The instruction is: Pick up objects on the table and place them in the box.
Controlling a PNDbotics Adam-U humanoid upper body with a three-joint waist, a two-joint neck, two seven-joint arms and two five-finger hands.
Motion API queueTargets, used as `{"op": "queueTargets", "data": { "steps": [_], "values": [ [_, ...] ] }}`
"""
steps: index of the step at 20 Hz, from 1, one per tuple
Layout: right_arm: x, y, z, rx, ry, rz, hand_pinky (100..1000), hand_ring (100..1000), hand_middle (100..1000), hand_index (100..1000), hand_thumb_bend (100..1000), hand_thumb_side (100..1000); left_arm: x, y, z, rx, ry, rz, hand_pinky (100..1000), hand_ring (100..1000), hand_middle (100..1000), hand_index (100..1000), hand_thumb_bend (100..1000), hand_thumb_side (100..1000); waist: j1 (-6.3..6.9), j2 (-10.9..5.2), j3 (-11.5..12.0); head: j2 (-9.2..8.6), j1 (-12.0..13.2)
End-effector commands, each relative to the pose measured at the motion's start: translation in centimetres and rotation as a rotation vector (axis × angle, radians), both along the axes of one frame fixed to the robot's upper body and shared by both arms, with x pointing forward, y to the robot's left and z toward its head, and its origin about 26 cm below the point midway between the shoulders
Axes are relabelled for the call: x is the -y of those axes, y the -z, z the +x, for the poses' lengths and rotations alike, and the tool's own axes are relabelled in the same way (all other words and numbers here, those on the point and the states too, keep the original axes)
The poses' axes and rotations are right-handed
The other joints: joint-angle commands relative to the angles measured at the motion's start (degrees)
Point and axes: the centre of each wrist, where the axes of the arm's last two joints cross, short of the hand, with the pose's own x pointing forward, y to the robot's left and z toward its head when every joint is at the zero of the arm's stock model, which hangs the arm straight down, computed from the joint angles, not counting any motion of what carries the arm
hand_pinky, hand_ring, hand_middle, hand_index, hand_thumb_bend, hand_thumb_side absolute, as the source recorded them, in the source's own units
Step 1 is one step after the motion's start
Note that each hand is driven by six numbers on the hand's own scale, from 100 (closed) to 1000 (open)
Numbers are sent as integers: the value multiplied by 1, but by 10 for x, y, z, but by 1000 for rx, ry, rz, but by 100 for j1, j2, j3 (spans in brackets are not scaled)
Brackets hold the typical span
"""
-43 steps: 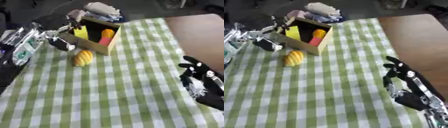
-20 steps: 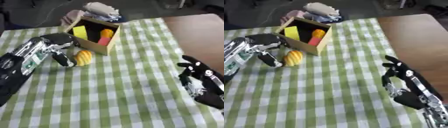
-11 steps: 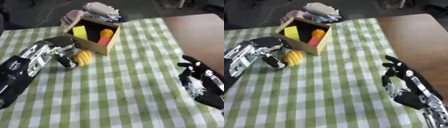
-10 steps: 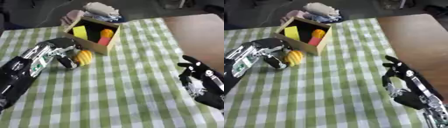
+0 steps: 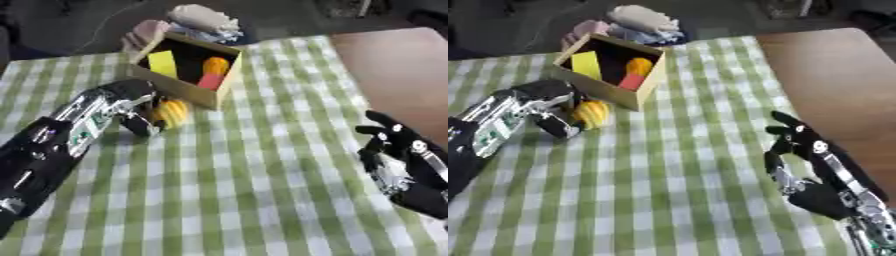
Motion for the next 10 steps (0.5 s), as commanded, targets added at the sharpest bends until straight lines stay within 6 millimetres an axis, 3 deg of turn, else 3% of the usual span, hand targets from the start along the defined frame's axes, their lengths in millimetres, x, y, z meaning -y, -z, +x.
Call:
{"op": "queueTargets", "data": {
  "steps": [1,6,10],
  "values": [
    [2,-8,2,26,4,0,702,909,477,984,100,470,-2,-33,-8,107,36,-24,610,414,448,558,100,237,-68,-15,11,-62,-11],
    [2,-8,2,25,4,-4,702,909,477,984,100,470,0,-80,-23,185,67,-41,620,441,474,586,100,228,-47,-34,3,-60,-23],
    [2,-7,1,20,-3,-10,702,910,477,984,100,470,-3,-94,-14,255,1,-65,638,482,509,629,100,222,-28,-67,-29,-44,2]
  ]
}}
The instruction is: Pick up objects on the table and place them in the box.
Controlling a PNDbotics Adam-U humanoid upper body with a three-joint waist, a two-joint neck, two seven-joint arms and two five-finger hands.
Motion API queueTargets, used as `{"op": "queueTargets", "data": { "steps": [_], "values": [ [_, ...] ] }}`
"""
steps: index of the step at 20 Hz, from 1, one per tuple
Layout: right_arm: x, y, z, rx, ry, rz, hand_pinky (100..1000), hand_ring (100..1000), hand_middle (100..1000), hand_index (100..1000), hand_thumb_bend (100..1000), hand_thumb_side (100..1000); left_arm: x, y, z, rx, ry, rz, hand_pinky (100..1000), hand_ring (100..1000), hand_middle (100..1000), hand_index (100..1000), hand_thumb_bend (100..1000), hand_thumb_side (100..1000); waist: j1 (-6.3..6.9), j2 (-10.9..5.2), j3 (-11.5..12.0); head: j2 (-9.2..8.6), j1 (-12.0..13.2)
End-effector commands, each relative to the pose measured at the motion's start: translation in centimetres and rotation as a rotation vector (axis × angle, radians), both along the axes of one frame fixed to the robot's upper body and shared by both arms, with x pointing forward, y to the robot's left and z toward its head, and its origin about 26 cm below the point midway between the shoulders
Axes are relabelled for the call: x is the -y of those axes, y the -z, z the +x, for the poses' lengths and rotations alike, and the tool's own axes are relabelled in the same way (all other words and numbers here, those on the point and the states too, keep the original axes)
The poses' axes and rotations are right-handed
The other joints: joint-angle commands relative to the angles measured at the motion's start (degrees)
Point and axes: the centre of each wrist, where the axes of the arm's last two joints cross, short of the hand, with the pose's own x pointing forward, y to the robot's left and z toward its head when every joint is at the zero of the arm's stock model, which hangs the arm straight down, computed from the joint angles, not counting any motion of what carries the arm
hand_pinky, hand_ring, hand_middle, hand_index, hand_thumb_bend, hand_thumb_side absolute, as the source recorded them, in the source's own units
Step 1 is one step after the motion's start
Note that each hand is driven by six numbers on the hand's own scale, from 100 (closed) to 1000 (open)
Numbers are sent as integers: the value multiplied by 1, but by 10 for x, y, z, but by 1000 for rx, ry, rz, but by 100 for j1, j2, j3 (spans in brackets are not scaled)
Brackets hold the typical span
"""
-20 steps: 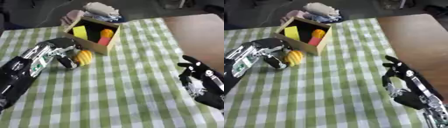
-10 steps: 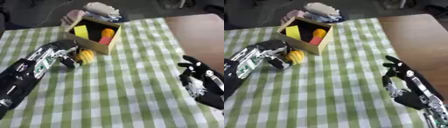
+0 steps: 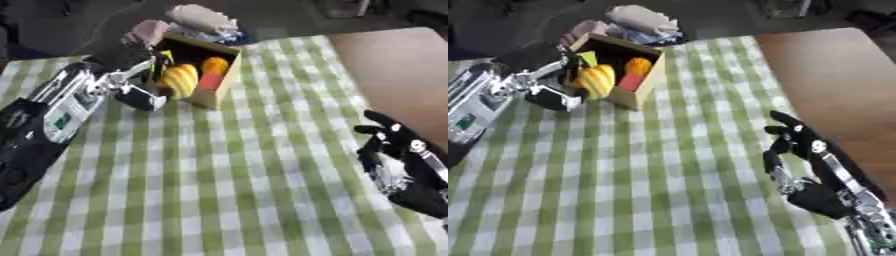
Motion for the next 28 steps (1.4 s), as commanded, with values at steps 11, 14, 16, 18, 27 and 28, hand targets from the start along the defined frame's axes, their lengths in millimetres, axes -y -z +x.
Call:
{"op": "queueTargets", "data": {
  "steps": [11,14,16,18,27,28],
  "values": [
    [-4,-6,1,12,-30,-4,701,910,477,984,100,470,-10,18,48,66,-220,-2,741,713,802,875,100,263,-44,-85,-170,-41,88],
    [-5,-6,1,11,-30,0,701,910,477,984,100,470,-12,28,51,77,-254,-28,749,736,856,914,100,258,-39,-76,-184,-54,87],
    [-5,-6,1,12,-31,1,701,910,476,984,100,470,-13,31,51,98,-266,-45,758,760,898,956,100,249,-36,-74,-184,-54,76],
    [-5,-6,1,11,-29,1,701,910,476,983,100,470,-12,31,50,135,-264,-68,760,764,909,973,100,352,-36,-71,-174,-56,66],
    [-2,-6,1,13,-19,0,701,910,476,984,100,470,-7,17,33,222,-163,-129,752,762,907,978,100,652,-49,-67,-73,-66,0],
    [-2,-6,1,14,-16,-1,701,910,476,984,100,470,-6,14,30,226,-145,-133,750,759,903,975,100,639,-50,-67,-54,-65,-10]
  ]
}}
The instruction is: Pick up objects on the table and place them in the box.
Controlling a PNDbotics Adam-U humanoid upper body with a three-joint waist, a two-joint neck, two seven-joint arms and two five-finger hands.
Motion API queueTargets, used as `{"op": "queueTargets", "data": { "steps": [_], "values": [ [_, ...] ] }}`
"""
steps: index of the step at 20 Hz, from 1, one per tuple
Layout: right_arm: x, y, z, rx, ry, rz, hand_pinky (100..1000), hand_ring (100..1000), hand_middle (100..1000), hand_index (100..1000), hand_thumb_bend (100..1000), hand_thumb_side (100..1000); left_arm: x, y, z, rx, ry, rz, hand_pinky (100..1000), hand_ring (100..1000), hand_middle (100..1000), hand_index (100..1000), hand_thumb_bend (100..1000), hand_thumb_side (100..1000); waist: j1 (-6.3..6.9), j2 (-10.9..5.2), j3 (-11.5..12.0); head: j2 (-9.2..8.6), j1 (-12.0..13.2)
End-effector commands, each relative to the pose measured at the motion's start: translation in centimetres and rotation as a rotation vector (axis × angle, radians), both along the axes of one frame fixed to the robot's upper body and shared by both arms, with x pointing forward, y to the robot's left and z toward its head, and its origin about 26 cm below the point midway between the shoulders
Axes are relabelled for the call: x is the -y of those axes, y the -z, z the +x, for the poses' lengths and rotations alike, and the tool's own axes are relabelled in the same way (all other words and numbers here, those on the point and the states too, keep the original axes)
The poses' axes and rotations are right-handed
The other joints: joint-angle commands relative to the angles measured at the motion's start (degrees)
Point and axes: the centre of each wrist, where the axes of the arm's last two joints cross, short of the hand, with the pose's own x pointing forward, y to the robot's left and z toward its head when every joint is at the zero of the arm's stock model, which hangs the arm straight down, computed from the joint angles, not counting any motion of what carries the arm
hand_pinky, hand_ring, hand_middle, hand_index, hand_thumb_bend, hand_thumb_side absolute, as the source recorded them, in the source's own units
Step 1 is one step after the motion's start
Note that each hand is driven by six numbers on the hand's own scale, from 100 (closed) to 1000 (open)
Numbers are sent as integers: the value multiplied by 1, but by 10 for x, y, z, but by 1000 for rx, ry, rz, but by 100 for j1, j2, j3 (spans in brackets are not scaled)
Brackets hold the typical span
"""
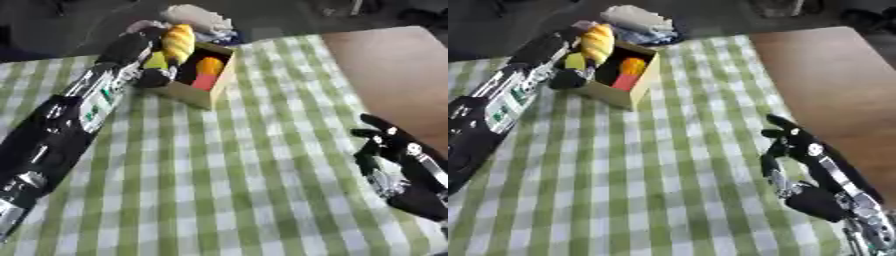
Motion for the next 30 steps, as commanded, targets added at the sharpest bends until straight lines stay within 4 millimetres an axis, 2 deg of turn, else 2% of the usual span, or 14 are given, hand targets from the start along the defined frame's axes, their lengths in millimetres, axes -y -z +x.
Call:
{"op": "queueTargets", "data": {
  "steps": [1,7,8,10,13,21,30],
  "values": [
    [4,-9,2,29,8,2,702,910,476,984,100,470,-2,-27,-11,63,44,14,750,758,897,968,100,647,-53,-67,37,-67,-42],
    [6,-8,2,28,17,-2,702,910,476,984,100,470,10,-46,-37,104,141,34,753,762,901,965,100,677,-81,-69,166,-65,-104],
    [6,-8,2,28,17,-2,702,910,476,984,100,470,12,-49,-39,106,145,42,744,748,876,941,100,589,-86,-72,189,-70,-106],
    [5,-9,2,30,13,-1,702,910,476,984,100,470,13,-50,-40,104,132,41,734,720,838,913,100,536,-100,-75,213,-84,-104],
    [4,-8,2,28,9,-1,702,910,476,984,100,470,11,-47,-35,96,97,27,728,702,800,872,100,457,-121,-74,201,-90,-93],
    [0,-9,2,28,-11,2,702,911,476,984,100,470,2,-36,-10,66,20,40,733,708,800,866,100,448,-113,-39,25,-103,-32],
    [-9,-12,2,29,-47,14,701,911,476,984,100,470,-15,-19,12,2,-86,103,747,733,824,882,100,474,-183,14,-193,-167,62]
  ]
}}
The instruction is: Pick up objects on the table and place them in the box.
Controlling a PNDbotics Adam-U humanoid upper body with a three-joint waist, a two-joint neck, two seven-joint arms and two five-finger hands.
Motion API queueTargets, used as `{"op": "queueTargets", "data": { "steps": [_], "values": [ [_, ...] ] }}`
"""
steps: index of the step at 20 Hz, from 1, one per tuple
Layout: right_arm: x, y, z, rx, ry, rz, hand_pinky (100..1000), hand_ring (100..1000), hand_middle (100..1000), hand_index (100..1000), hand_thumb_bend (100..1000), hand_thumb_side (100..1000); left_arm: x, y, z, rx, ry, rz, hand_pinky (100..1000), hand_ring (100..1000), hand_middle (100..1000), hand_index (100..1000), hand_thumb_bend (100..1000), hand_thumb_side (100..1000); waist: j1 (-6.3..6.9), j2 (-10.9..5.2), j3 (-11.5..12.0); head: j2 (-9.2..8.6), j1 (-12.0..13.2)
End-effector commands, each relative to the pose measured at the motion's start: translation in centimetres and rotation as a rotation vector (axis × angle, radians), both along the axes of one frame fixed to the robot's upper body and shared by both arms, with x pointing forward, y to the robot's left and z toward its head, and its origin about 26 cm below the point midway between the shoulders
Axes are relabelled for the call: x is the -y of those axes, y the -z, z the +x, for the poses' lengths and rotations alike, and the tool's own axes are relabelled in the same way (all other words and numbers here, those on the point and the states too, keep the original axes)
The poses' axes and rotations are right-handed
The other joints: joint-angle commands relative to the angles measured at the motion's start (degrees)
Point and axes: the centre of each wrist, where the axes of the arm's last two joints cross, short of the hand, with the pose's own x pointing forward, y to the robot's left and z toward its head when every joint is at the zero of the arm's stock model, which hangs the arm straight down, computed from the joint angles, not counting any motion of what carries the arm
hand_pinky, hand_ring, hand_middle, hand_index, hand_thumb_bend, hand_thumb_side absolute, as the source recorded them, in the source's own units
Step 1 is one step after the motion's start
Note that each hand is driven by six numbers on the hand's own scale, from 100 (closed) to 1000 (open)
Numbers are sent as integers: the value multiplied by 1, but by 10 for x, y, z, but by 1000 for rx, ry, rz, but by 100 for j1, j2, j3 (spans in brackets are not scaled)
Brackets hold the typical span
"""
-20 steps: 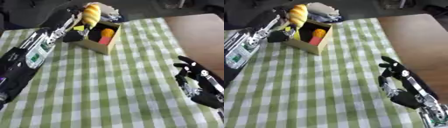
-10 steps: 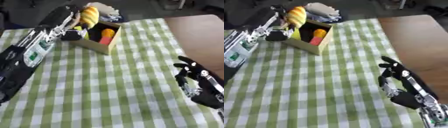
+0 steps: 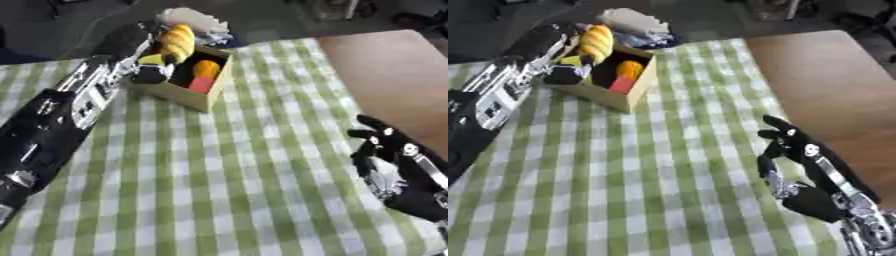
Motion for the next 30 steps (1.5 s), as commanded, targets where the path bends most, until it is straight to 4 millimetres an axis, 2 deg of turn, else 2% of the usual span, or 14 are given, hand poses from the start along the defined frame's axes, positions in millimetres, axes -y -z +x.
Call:
{"op": "queueTargets", "data": {
  "steps": [1,7,9,12,14,16,20,22,25,27,30],
  "values": [
    [-5,-9,1,24,-28,11,701,911,476,984,100,470,-12,-11,4,14,-43,29,749,736,826,883,100,480,-112,7,-43,-109,39],
    [-8,-8,0,18,-43,14,701,911,476,983,100,470,-21,-3,8,-56,-76,57,778,775,867,915,130,547,-164,50,-150,-159,99],
    [-8,-8,0,17,-46,15,701,911,476,984,100,470,-20,-5,8,-59,-70,63,796,800,899,942,182,621,-166,58,-163,-167,105],
    [-9,-8,0,17,-48,16,701,911,476,984,100,470,-16,-10,7,-40,-55,80,815,826,923,959,363,774,-159,63,-173,-169,110],
    [-9,-8,0,17,-49,15,701,911,476,984,100,470,-13,-13,5,-13,-48,110,835,851,941,969,540,829,-153,62,-175,-167,107],
    [-9,-8,0,16,-50,14,701,911,476,984,100,470,-11,-17,4,10,-45,154,844,864,951,975,652,836,-149,59,-177,-164,104],
    [-8,-8,0,16,-48,14,701,911,476,984,100,470,-10,-23,2,11,-46,206,857,878,962,986,750,855,-143,55,-173,-168,97],
    [-8,-8,0,16,-48,14,701,911,476,984,100,470,-11,-26,1,4,-44,211,858,878,962,987,766,851,-139,54,-170,-167,90],
    [-8,-8,0,16,-46,13,701,911,476,984,100,470,-13,-29,-1,8,-43,202,856,875,959,987,742,838,-138,52,-161,-165,81],
    [-7,-8,1,17,-45,13,701,912,476,984,100,470,-13,-31,-3,14,-33,187,854,871,955,986,694,828,-138,53,-150,-171,68],
    [-5,-7,1,17,-36,12,701,912,476,984,100,470,-11,-38,-10,38,9,130,842,855,940,978,519,790,-130,49,-103,-170,20]
  ]
}}
